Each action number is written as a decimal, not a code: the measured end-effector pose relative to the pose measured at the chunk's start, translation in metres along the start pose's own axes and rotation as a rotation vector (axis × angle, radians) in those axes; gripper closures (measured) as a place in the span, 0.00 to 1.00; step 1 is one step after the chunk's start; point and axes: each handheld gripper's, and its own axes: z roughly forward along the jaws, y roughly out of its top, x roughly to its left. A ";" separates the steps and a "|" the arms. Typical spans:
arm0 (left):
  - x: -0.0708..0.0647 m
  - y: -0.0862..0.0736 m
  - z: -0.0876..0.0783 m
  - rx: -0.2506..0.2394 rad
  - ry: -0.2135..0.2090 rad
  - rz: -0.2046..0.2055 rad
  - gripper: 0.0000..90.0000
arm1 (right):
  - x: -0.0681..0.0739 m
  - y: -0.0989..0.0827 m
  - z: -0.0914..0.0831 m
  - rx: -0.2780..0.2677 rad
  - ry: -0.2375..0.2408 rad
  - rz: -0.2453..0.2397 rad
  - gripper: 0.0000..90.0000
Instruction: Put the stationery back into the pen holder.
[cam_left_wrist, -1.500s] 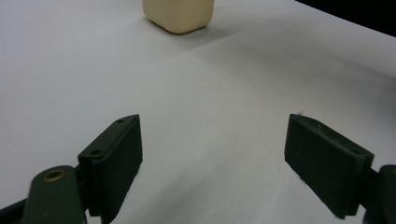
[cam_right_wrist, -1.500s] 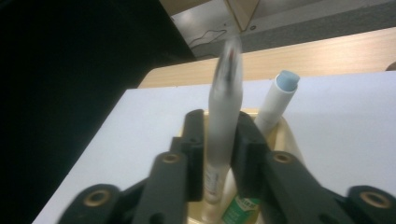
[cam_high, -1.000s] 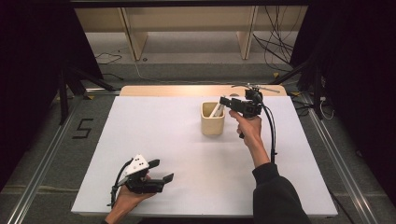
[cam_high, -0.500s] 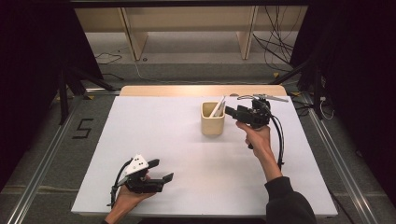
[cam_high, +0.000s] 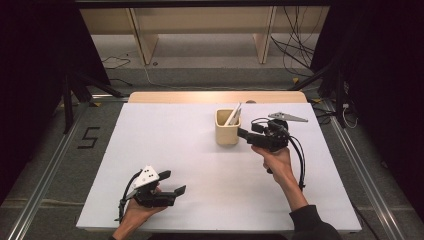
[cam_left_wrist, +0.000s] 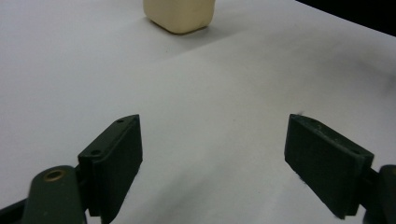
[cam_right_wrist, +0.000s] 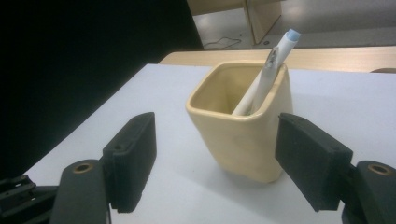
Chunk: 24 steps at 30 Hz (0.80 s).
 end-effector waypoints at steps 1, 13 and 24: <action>0.000 0.000 0.000 0.001 0.000 0.000 0.21 | 0.001 -0.001 0.000 -0.004 0.004 -0.008 0.33; 0.000 0.000 0.000 -0.001 -0.004 -0.006 0.21 | 0.011 -0.017 -0.007 -0.007 0.023 -0.056 0.31; 0.002 0.000 -0.001 -0.006 -0.006 -0.021 0.21 | 0.020 -0.032 -0.016 -0.021 0.040 -0.104 0.31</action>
